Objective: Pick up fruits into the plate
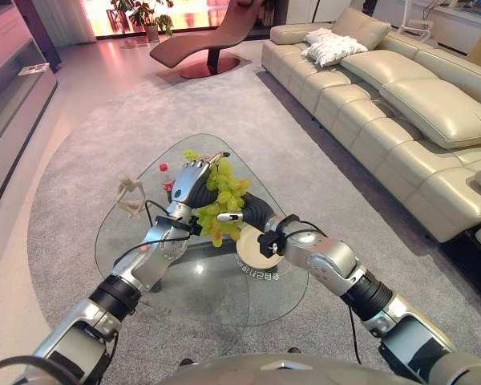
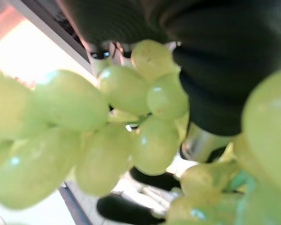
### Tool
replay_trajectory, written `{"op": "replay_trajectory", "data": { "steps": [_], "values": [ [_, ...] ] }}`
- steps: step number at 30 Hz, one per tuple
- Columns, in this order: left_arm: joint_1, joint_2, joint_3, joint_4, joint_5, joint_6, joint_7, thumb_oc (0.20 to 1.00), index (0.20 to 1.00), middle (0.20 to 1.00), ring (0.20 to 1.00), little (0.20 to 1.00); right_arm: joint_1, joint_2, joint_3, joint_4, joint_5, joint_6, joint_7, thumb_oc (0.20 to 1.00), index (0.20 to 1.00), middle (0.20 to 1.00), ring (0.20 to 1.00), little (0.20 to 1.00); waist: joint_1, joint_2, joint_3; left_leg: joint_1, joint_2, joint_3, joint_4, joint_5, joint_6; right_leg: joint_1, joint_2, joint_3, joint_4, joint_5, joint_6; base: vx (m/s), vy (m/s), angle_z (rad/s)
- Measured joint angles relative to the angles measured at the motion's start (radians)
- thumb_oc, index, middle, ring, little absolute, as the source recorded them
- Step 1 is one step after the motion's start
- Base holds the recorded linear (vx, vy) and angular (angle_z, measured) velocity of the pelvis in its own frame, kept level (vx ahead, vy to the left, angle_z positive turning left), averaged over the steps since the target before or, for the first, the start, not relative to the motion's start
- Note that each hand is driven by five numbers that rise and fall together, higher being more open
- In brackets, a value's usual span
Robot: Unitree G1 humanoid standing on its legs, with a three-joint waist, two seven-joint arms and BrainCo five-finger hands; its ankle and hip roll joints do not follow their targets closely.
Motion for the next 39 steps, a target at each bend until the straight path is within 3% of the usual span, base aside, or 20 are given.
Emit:
{"op": "replay_trajectory", "data": {
  "steps": [1,26,27,28,34,39],
  "values": [
    [-0.008,0.005,-0.004,0.000,0.000,0.000,-0.002,0.200,0.200,0.200,0.200,0.200,0.000,0.000,0.000,0.000,0.008,-0.001,-0.007,0.200,0.200,0.200,0.200,0.200,0.000,0.000,0.000,0.000,0.000,0.000,0.000,0.000,0.000,0.000,0.000,0.000,0.000,0.000,0.000,0.00,0.000,0.00],
    [-0.040,0.021,-0.012,-0.038,-0.001,-0.001,-0.020,0.200,0.200,0.200,0.200,0.200,0.006,0.022,0.025,0.000,0.033,-0.056,-0.061,0.200,0.200,0.200,0.200,0.200,0.000,0.000,0.000,-0.004,0.000,0.009,0.000,0.000,0.000,-0.009,-0.003,0.005,0.000,0.000,0.000,0.00,0.001,0.00],
    [-0.040,0.021,-0.012,-0.038,-0.002,-0.001,-0.022,0.498,0.498,0.498,0.498,0.498,0.006,0.022,0.025,0.000,0.033,-0.056,-0.061,0.200,0.200,0.200,0.200,0.200,0.000,0.000,0.000,-0.004,0.000,0.009,0.000,0.000,0.000,-0.009,-0.003,0.005,0.000,0.000,0.000,0.00,0.000,0.00],
    [-0.040,0.021,-0.012,-0.038,-0.004,-0.001,-0.028,1.000,1.000,1.000,1.000,1.000,0.006,0.022,0.025,0.000,0.033,-0.056,-0.062,0.200,0.200,0.200,0.200,0.200,0.000,0.000,0.000,-0.004,0.000,0.009,0.000,0.000,0.000,-0.009,-0.003,0.005,0.000,0.000,0.000,0.00,0.000,0.00],
    [-0.056,0.025,-0.012,-0.064,-0.004,0.011,-0.091,1.000,1.000,1.000,1.000,1.000,0.026,0.027,0.033,0.000,0.058,-0.056,-0.067,0.200,0.200,0.200,0.200,0.200,-0.001,0.002,0.000,-0.004,0.000,0.009,0.000,0.000,0.000,-0.009,-0.003,0.005,0.000,0.000,0.000,0.00,0.000,0.00],
    [-0.093,0.057,-0.025,-0.073,0.015,0.054,-0.213,1.000,1.000,1.000,1.000,1.000,0.039,0.024,0.033,0.001,0.060,-0.053,-0.065,0.200,0.200,0.200,0.200,0.200,-0.001,0.011,0.002,-0.004,0.000,0.009,0.000,0.000,0.000,-0.009,-0.003,0.005,0.000,0.000,0.000,0.00,0.000,0.00]
  ]
}}
